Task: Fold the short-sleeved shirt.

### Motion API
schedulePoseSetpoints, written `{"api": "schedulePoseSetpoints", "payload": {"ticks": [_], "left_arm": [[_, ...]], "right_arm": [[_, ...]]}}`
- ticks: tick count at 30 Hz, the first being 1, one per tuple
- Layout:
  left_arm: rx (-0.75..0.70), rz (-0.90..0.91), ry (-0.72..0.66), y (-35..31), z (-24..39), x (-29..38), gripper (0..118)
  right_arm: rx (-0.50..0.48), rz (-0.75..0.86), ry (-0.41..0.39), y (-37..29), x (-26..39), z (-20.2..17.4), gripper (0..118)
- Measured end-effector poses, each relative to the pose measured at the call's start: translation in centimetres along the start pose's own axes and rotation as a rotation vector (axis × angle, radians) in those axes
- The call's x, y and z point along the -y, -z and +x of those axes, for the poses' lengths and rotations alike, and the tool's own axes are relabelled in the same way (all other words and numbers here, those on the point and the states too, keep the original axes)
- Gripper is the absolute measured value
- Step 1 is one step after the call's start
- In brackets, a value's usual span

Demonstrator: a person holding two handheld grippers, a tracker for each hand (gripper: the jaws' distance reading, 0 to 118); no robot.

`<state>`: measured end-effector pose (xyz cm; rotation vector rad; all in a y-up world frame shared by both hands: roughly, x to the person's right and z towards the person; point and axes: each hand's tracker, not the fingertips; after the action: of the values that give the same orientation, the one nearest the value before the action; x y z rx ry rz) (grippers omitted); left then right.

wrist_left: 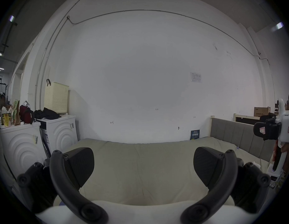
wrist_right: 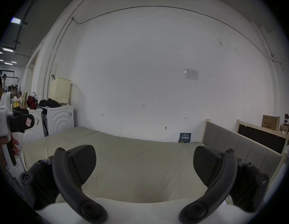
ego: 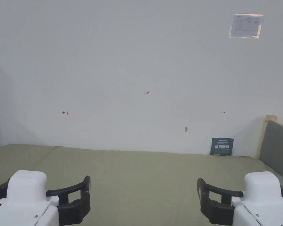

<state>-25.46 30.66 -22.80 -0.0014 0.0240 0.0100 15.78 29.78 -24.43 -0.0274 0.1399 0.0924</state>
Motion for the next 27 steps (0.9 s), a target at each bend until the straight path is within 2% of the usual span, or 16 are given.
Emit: {"api": "schedulePoseSetpoints", "payload": {"ticks": [6, 10, 14, 18, 22, 25, 27], "left_arm": [[-0.004, -0.010, 0.045, 0.3, 0.8, -0.1, 118], [0.008, -0.008, 0.041, 0.3, 0.9, -0.1, 118], [0.013, -0.005, 0.031, 0.4, 0.8, -0.1, 118], [0.023, -0.011, 0.021, 0.5, 0.8, 0.1, 118], [0.025, -0.015, 0.018, 0.6, 0.8, 0.4, 118], [0.025, -0.018, 0.008, 0.7, 0.6, 0.5, 118], [0.030, -0.020, 0.000, 0.8, 0.5, 0.6, 118]], "right_arm": [[0.013, -0.007, 0.002, 0.2, 0.1, 0.2, 118], [-0.002, -0.021, 0.040, 0.4, 0.0, 0.5, 118], [0.008, -0.023, 0.044, 0.4, -0.1, 0.4, 118], [-0.051, -0.033, 0.041, 0.4, 0.0, 0.4, 118], [-0.126, -0.041, 0.119, 0.3, -0.3, 0.4, 118], [-0.095, -0.071, 0.284, 0.3, -1.2, 0.8, 118], [-0.010, -0.153, 0.340, 0.7, -2.1, 0.8, 118]]}}
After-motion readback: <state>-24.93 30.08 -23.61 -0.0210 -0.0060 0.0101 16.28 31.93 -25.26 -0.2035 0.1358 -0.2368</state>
